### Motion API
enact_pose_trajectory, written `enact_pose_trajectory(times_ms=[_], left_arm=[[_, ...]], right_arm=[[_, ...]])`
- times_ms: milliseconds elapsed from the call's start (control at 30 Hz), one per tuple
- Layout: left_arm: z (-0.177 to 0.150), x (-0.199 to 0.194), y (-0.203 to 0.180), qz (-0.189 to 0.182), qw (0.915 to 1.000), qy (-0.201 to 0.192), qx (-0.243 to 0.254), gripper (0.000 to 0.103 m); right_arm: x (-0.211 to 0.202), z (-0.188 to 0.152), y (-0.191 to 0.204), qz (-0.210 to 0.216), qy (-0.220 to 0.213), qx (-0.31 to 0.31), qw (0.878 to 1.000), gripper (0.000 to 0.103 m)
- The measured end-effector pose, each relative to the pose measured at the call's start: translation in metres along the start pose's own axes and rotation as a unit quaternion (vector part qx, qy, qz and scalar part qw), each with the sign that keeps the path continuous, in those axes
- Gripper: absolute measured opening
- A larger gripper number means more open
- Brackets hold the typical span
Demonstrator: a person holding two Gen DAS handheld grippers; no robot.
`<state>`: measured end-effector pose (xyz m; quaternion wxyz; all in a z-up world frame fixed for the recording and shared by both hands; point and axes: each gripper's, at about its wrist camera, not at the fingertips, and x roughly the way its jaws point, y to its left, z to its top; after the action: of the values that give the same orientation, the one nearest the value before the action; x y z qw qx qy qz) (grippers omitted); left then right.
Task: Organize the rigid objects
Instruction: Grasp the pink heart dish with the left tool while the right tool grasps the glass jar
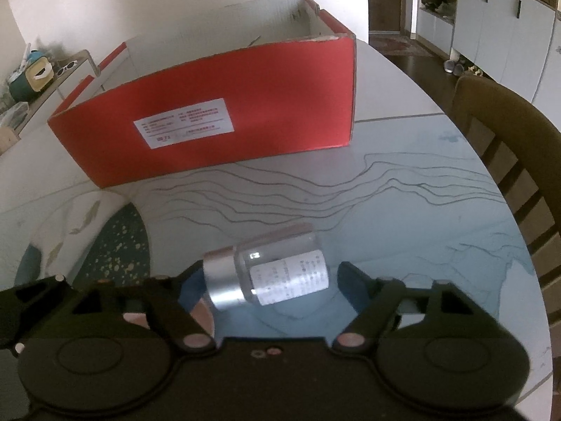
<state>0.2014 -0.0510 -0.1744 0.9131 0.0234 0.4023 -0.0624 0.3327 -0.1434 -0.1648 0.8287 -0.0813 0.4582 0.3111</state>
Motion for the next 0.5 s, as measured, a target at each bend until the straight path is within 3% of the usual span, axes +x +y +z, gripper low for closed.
enact_pose_trajectory(times_ms=[67,500], left_arm=[[0.001,0.000,0.000,-0.003,1.0000,0.002,0.000,0.071],[0.002,-0.014,0.002,-0.005,0.9997,0.006,-0.021,0.071]], right_arm=[[-0.001,0.000,0.000,0.002,0.000,0.002,1.000,0.073],[-0.021,-0.001,-0.003,-0.007,-0.005,0.014,1.000,0.072]])
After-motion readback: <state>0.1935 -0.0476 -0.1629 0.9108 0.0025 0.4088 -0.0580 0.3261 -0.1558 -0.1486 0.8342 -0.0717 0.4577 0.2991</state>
